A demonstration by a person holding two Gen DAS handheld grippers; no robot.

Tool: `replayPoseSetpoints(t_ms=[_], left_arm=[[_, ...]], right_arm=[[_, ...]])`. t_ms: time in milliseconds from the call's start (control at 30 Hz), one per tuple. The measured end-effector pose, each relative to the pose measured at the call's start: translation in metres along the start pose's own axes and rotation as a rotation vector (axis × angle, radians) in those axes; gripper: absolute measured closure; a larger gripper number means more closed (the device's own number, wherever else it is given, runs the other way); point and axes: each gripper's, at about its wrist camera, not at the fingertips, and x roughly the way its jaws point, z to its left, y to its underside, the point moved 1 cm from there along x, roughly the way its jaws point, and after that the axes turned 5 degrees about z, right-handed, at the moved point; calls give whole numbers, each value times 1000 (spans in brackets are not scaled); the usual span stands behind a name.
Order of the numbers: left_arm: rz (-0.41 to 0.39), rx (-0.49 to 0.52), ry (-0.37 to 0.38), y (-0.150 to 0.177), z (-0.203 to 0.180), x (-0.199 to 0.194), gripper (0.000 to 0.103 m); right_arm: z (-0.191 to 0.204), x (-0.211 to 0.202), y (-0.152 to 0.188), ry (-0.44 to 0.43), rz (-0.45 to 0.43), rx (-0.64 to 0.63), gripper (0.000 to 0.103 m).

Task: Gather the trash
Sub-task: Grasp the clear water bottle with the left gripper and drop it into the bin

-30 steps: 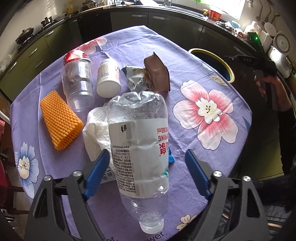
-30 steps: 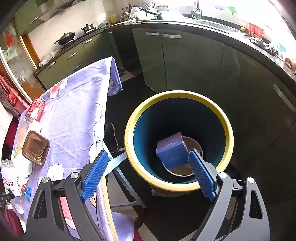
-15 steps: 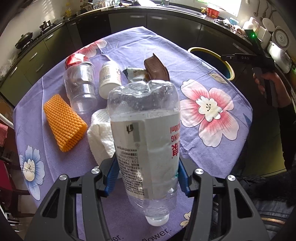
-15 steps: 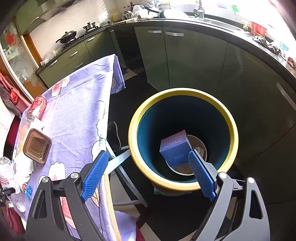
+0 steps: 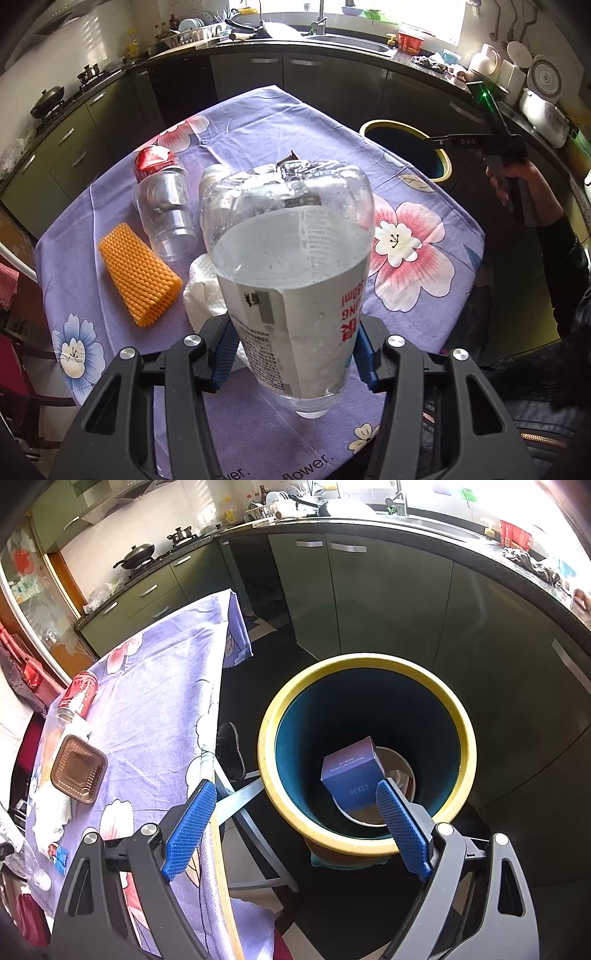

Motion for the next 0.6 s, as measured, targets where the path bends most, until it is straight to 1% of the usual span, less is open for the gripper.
replayPoseSetpoints(t_ms=[133, 300, 500, 600], left_arm=[[-21, 14, 6, -7, -3, -6, 52], [-50, 53, 30, -28, -8, -13, 52], [-100, 147, 84, -85, -37, -13, 52], [-124, 224, 125, -131, -67, -4, 52]], right_arm=[[-1, -4, 1, -2, -12, 3, 16], [-7, -19, 4, -4, -40, 10, 16], [-29, -45, 9, 11, -100, 40, 16], [-46, -56, 13, 14, -136, 67, 16]])
